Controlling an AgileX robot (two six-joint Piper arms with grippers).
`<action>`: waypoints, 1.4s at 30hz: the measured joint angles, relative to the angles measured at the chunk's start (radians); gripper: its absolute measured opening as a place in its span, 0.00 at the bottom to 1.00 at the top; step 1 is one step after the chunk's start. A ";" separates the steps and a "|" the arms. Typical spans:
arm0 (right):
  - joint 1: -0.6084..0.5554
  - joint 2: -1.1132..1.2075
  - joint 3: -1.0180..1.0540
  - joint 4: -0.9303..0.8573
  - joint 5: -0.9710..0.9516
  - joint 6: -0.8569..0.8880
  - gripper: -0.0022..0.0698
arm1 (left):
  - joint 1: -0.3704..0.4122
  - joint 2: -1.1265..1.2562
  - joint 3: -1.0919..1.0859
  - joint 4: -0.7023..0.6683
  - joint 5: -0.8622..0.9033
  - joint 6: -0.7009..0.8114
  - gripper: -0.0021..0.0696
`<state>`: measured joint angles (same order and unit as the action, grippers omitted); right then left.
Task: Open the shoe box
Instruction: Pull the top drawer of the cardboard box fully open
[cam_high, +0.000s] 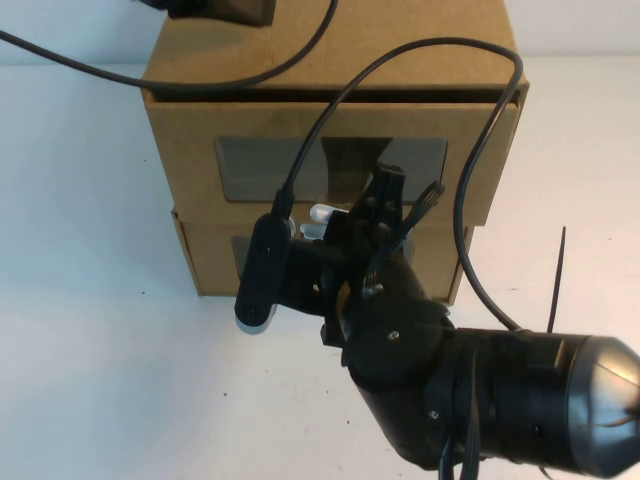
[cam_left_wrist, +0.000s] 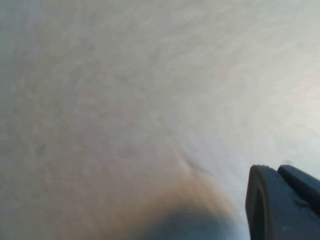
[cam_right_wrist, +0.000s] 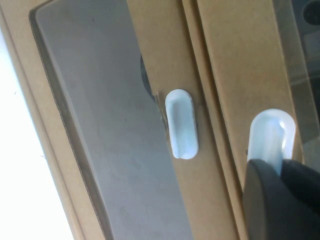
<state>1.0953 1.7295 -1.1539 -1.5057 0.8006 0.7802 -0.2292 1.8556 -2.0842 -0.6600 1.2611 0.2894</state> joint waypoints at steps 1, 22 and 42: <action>0.000 0.000 0.000 0.000 0.000 0.000 0.04 | 0.000 0.012 0.000 -0.001 -0.002 0.001 0.02; 0.050 0.000 0.001 0.042 0.057 0.000 0.04 | 0.000 0.087 -0.012 -0.059 -0.022 0.003 0.02; 0.211 -0.010 0.001 0.175 0.226 -0.094 0.04 | 0.000 0.101 -0.048 -0.046 -0.008 -0.013 0.02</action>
<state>1.3061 1.7191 -1.1532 -1.3303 1.0262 0.6860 -0.2292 1.9570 -2.1326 -0.7057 1.2527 0.2769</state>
